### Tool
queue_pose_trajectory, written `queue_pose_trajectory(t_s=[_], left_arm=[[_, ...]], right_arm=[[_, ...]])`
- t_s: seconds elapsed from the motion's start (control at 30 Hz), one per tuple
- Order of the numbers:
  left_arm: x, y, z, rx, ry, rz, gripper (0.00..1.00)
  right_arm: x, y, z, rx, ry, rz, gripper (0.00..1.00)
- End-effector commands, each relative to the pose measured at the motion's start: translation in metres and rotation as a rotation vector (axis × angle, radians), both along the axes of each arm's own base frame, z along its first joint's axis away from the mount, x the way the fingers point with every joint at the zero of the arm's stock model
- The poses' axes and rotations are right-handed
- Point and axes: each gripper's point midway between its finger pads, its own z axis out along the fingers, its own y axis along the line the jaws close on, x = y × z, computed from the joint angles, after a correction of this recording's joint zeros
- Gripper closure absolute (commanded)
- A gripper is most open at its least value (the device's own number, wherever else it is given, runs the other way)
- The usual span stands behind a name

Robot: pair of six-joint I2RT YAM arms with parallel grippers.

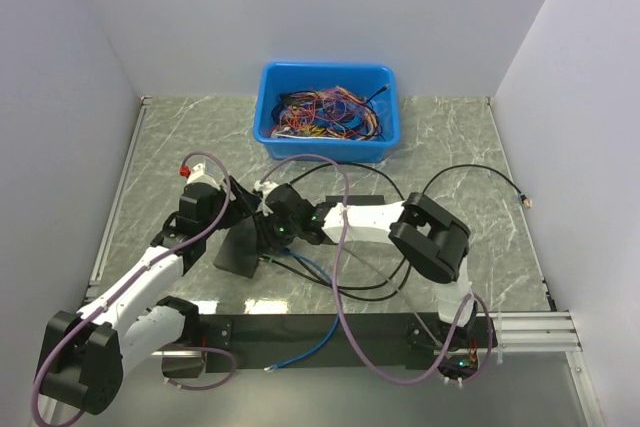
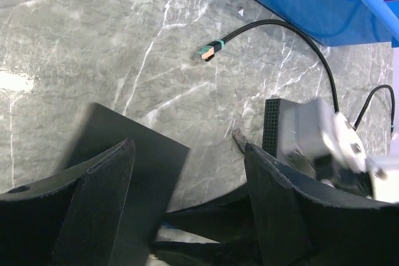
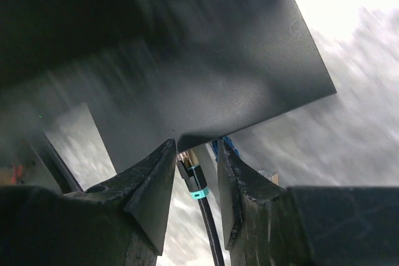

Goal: Insert the plug into the switch port

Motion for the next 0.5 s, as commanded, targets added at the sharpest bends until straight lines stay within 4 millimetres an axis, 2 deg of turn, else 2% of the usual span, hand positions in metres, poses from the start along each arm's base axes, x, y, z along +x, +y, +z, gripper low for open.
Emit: queue_pose_trajectory(t_s=[0.0,0.17,0.23,0.33,0.37,0.47], left_arm=[[0.003,0.003,0.009,-0.007,-0.021,0.024,0.23],[0.000,0.006,0.006,0.004,0.000,0.025,0.23],[-0.001,0.006,0.006,0.007,0.002,0.026,0.23],[-0.002,0.007,0.007,0.006,0.001,0.026,0.23],[-0.002,0.007,0.008,0.006,-0.001,0.026,0.23],[0.000,0.011,0.009,0.014,-0.010,0.052,0.23]], right_arm=[[-0.001,0.038,0.027,0.105,-0.007,0.049,0.60],[-0.001,0.059,0.043,0.153,-0.002,0.084,0.60],[-0.001,0.061,0.045,0.157,-0.009,0.094,0.58],[0.005,0.051,0.048,0.122,-0.061,0.076,0.54],[0.012,0.044,0.045,0.095,-0.091,0.047,0.53],[0.015,0.021,0.057,0.042,-0.157,0.025,0.49]])
